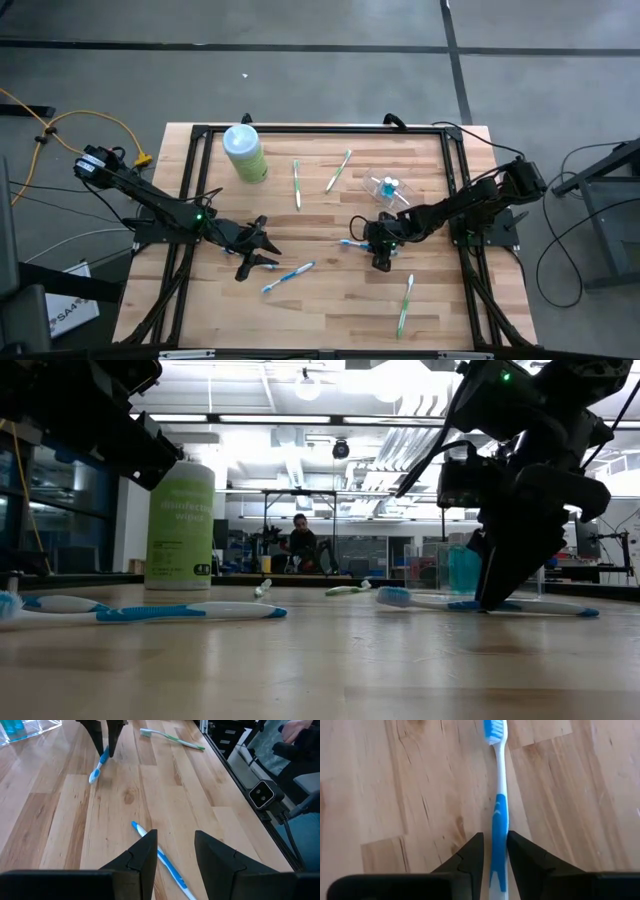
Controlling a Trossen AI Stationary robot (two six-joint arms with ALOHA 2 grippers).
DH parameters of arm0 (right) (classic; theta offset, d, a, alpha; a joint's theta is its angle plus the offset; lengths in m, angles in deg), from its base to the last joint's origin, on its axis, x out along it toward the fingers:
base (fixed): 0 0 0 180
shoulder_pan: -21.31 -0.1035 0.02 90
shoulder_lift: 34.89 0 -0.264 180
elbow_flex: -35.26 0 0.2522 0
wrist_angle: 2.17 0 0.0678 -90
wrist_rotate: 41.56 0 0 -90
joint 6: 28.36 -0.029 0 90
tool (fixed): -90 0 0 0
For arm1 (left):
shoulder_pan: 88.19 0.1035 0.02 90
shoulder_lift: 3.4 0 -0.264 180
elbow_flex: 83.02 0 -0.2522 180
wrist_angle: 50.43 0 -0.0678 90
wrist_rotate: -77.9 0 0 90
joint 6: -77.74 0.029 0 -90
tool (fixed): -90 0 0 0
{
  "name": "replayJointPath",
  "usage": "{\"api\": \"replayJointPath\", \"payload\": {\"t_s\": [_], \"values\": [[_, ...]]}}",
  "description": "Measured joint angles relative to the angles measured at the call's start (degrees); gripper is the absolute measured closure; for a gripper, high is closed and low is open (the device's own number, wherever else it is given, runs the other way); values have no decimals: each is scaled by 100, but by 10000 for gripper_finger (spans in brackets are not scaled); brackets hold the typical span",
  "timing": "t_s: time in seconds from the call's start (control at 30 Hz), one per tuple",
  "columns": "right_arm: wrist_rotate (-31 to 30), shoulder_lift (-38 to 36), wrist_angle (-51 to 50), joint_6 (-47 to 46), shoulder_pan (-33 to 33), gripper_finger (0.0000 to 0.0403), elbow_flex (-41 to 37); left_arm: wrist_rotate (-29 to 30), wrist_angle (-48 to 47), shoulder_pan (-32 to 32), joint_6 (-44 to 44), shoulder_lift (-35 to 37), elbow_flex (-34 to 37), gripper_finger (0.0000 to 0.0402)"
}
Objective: Pick & Place toothbrushing station
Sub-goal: Put the right blue toothbrush into the right of the transparent organizer
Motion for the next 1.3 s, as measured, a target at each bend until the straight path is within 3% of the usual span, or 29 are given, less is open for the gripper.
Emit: {"api": "replayJointPath", "payload": {"t_s": [0.37,0.6,0.77,1.3], "values": [[-22,-7,-20,114,-101,389,0,2,2,0,2,0,0,274],[-43,-2,41,107,-168,367,-7,2,5,0,2,0,0,274],[-2,-2,46,103,-168,390,-7,2,16,0,2,0,0,274],[11,-2,185,51,-176,395,-15,2,45,0,2,0,0,274]]}}
